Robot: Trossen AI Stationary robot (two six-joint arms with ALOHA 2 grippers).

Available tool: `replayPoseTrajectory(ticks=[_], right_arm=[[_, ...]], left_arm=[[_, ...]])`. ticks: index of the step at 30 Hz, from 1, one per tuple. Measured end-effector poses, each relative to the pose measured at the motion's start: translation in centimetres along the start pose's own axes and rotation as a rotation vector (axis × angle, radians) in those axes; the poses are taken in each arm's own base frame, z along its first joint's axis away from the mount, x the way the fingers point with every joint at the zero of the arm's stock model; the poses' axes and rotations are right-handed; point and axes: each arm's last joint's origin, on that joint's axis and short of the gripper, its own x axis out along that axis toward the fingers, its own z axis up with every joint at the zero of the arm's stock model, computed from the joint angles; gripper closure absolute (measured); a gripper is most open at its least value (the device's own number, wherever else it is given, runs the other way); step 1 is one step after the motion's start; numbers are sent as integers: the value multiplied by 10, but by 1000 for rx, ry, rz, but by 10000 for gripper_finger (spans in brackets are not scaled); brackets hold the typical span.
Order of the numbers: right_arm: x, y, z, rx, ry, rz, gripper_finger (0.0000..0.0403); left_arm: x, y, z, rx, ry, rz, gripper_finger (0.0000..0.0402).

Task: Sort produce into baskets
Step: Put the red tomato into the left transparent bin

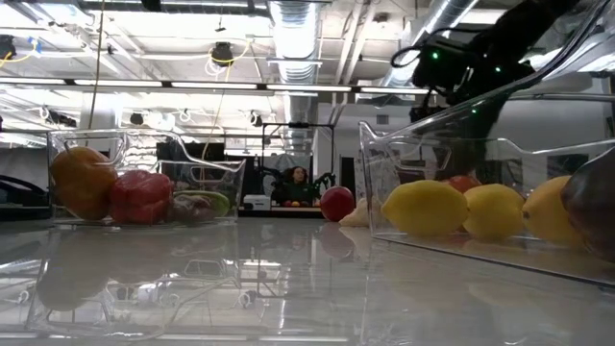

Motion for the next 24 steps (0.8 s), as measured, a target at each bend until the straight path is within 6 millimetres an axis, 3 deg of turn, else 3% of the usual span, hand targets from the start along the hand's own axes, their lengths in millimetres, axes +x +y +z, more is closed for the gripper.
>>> replayPoseTrajectory(ticks=[17,24], right_arm=[[-3,-2,-1,15,79,27,152],[5,-6,-12,46,79,23,128]], left_arm=[[0,0,0,0,0,0,136],[0,0,0,-1,0,0,136]])
